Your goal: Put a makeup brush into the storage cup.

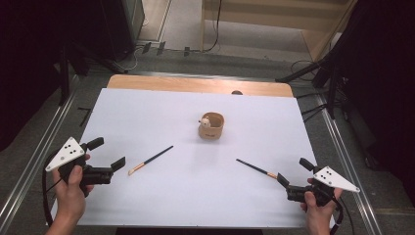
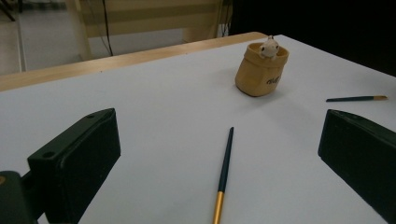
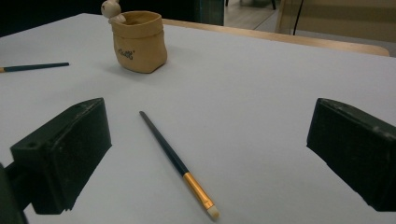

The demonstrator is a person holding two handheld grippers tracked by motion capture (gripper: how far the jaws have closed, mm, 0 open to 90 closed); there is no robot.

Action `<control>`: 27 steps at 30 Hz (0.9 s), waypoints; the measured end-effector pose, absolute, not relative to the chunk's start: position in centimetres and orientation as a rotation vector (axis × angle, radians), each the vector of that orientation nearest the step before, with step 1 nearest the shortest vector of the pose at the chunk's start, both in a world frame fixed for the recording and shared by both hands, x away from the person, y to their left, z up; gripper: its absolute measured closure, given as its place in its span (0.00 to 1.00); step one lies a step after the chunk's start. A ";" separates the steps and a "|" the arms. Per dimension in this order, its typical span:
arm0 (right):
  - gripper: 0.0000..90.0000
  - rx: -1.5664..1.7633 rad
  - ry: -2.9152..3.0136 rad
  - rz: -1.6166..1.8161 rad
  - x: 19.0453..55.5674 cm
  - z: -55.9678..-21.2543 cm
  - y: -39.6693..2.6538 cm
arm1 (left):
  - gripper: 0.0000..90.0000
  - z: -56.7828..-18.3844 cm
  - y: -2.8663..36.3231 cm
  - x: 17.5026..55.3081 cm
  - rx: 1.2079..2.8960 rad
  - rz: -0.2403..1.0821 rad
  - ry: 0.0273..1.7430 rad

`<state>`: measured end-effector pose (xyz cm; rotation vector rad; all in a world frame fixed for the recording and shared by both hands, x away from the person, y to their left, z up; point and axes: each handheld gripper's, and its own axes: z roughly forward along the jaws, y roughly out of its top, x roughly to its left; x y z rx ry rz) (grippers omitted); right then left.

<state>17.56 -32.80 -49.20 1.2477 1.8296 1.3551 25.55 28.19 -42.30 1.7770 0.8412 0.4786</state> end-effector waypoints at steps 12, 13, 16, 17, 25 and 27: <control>0.00 1.251 1.833 1.360 17.6 -49.3 -32.8 | 0.00 -42.3 26.7 27.4 1.710 0.438 0.841; 0.00 1.250 1.833 1.360 17.6 -49.3 -32.8 | 0.00 -42.3 26.7 27.4 1.710 0.438 0.841; 0.00 1.255 1.835 1.361 17.6 -49.3 -32.8 | 0.00 -42.3 26.3 28.0 1.704 0.445 0.838; 0.00 1.253 1.835 1.364 17.6 -49.3 -32.8 | 0.00 -42.3 26.2 28.2 1.703 0.443 0.840; 0.00 1.249 1.839 1.360 17.7 -49.4 -32.7 | 0.00 -42.5 25.3 29.7 1.708 0.426 0.848; 0.00 1.248 1.838 1.366 17.7 -49.4 -32.7 | 0.00 -42.5 25.1 30.1 1.718 0.425 0.848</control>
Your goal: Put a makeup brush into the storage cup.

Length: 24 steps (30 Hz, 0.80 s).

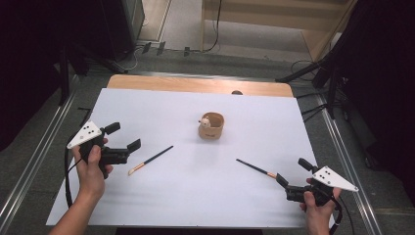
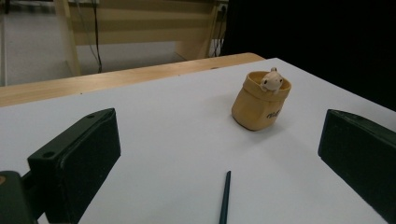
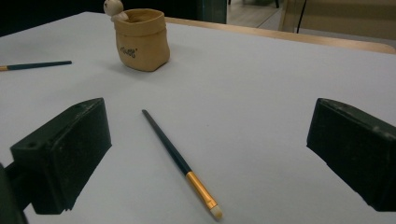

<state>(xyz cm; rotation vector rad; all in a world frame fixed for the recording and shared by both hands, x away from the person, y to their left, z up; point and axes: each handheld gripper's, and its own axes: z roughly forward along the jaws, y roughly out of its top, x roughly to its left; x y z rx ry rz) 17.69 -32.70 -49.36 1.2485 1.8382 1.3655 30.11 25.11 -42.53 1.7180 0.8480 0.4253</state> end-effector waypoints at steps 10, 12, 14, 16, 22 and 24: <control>0.00 1.253 1.849 1.366 17.8 -49.5 -32.6 | 0.00 -42.6 23.5 31.6 1.772 0.407 0.832; 0.00 1.251 1.849 1.365 17.8 -49.5 -32.6 | 0.00 -42.8 23.0 32.0 1.805 0.398 0.831; 0.00 1.253 1.851 1.362 17.8 -49.5 -32.6 | 0.00 -43.2 22.4 32.7 1.850 0.374 0.835; 0.00 1.251 1.855 1.362 17.8 -49.5 -32.6 | 0.00 -43.3 22.2 32.8 1.868 0.364 0.840; 0.00 1.251 1.853 1.364 17.9 -49.6 -32.7 | 0.00 -43.9 21.0 33.6 2.011 0.331 0.834; 0.00 1.250 1.856 1.363 17.9 -49.6 -32.7 | 0.00 -44.1 20.6 33.7 2.052 0.329 0.831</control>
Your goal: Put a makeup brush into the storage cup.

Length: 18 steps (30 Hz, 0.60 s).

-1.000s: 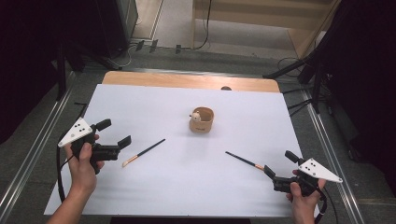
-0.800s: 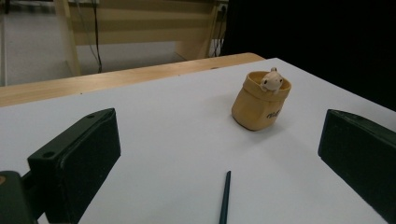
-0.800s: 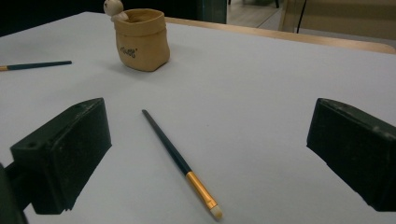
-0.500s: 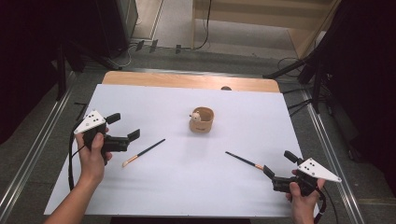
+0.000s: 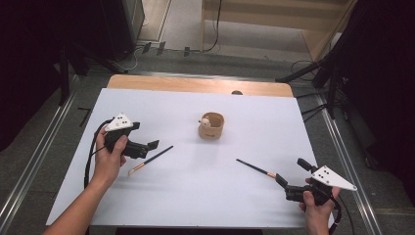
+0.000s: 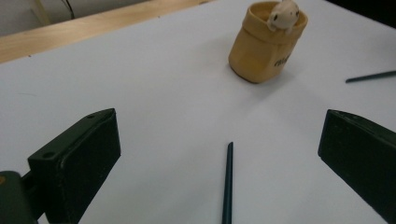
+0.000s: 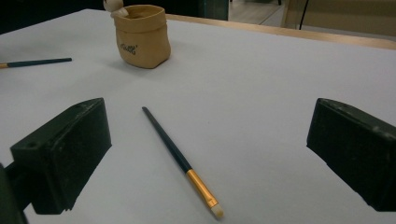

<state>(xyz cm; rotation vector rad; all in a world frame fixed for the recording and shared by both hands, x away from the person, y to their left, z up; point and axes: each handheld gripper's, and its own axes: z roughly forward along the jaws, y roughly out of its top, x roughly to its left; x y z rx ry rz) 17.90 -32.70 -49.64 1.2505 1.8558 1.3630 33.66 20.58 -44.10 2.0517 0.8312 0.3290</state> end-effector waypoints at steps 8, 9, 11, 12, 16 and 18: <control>0.00 1.252 1.858 1.366 18.0 -49.7 -32.7 | 0.00 -44.3 19.3 34.3 2.202 0.292 0.812; 0.00 1.253 1.859 1.367 18.0 -49.7 -32.6 | 0.00 -44.3 19.3 34.3 2.202 0.292 0.812; 0.00 1.254 1.860 1.369 18.0 -49.8 -32.7 | 0.00 -44.4 19.1 34.5 2.249 0.276 0.811; 0.00 1.256 1.860 1.370 18.1 -49.8 -32.6 | 0.00 -44.4 19.0 34.5 2.268 0.271 0.806; 0.00 1.260 1.859 1.369 18.1 -49.8 -32.6 | 0.00 -44.5 18.7 34.7 2.337 0.251 0.796; 0.00 1.261 1.860 1.369 18.1 -49.8 -32.6 | 0.00 -44.5 18.6 34.7 2.350 0.253 0.797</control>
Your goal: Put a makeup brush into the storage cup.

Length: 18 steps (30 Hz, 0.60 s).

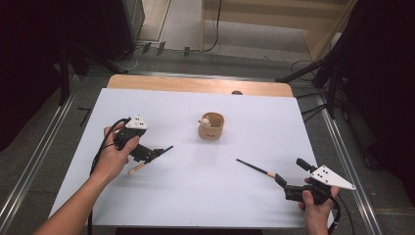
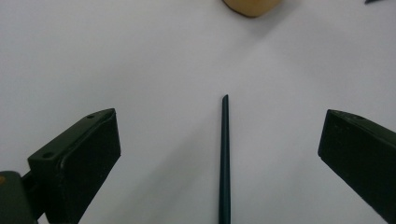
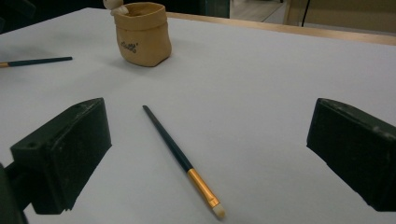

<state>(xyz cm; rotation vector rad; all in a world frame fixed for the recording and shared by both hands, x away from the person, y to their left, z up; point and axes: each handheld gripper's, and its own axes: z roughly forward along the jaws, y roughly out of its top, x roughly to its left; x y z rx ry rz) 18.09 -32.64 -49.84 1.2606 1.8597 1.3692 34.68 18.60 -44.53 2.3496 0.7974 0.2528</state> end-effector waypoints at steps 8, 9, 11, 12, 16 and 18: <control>0.00 1.260 1.871 1.358 18.1 -49.9 -32.6 | 0.00 -45.2 17.7 34.9 2.491 0.205 0.790; 0.00 1.261 1.872 1.357 18.1 -49.9 -32.6 | 0.00 -45.3 17.6 35.0 2.512 0.206 0.788; 0.00 1.261 1.870 1.360 18.1 -49.9 -32.6 | 0.00 -45.4 17.4 35.1 2.554 0.194 0.780; 0.00 1.263 1.870 1.360 18.2 -50.0 -32.6 | 0.00 -45.4 17.3 35.1 2.573 0.185 0.778; 0.00 1.263 1.878 1.354 18.2 -50.0 -32.5 | 0.03 -45.6 17.1 35.2 2.643 0.166 0.779; 0.00 1.266 1.879 1.356 18.2 -50.0 -32.5 | 0.04 -45.7 17.0 35.2 2.677 0.162 0.773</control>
